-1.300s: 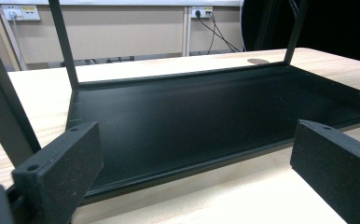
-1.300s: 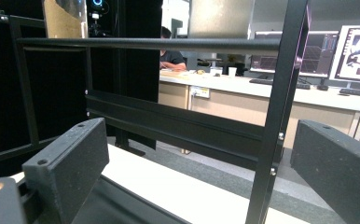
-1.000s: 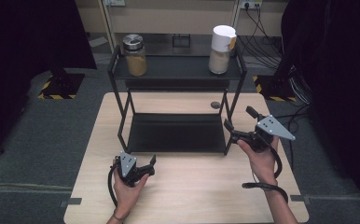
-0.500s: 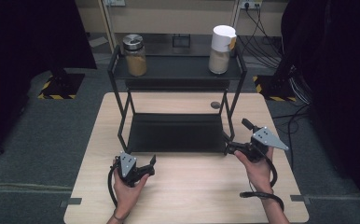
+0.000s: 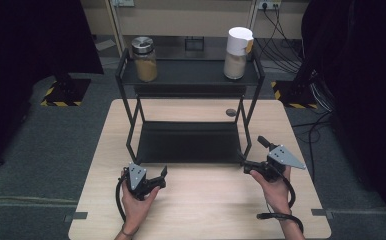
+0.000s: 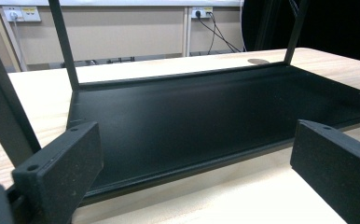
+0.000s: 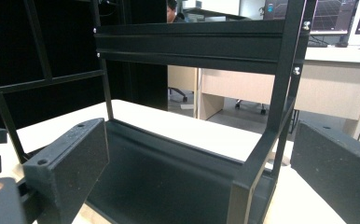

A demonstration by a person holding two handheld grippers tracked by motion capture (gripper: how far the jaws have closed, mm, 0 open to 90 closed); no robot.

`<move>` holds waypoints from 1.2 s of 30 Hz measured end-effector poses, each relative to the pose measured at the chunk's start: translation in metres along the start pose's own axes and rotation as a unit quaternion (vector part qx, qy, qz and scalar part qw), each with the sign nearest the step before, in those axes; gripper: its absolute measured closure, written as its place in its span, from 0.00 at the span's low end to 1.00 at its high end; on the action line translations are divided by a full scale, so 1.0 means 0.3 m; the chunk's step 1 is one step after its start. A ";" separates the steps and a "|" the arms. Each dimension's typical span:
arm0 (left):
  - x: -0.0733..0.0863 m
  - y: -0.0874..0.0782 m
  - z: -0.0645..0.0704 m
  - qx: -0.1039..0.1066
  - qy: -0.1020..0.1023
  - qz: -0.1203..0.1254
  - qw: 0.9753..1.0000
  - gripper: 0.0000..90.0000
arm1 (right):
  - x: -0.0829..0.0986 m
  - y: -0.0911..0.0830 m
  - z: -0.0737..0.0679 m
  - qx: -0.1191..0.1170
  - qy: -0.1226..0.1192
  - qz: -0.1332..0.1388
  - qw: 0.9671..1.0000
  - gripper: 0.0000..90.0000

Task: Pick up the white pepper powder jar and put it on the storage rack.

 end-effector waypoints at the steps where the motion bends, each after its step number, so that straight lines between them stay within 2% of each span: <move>1: 0.000 0.000 0.000 0.000 0.000 0.000 1.000 0.02 | 0.004 -0.002 0.000 0.000 0.000 -0.001 1.000 0.05; 36: 0.000 0.000 0.002 0.000 0.002 -0.001 1.000 0.02 | 0.130 -0.054 -0.009 -0.003 0.011 -0.039 0.999 0.05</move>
Point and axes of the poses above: each handheld gripper's, and its own axes: y roughly forward along the jaws, x roughly out of its underside, z roughly to its right, the point moved 6 cm from there along y, roughly forward along the jaws, and after that the axes turned 2 degrees about -y, right-handed, at the moved point
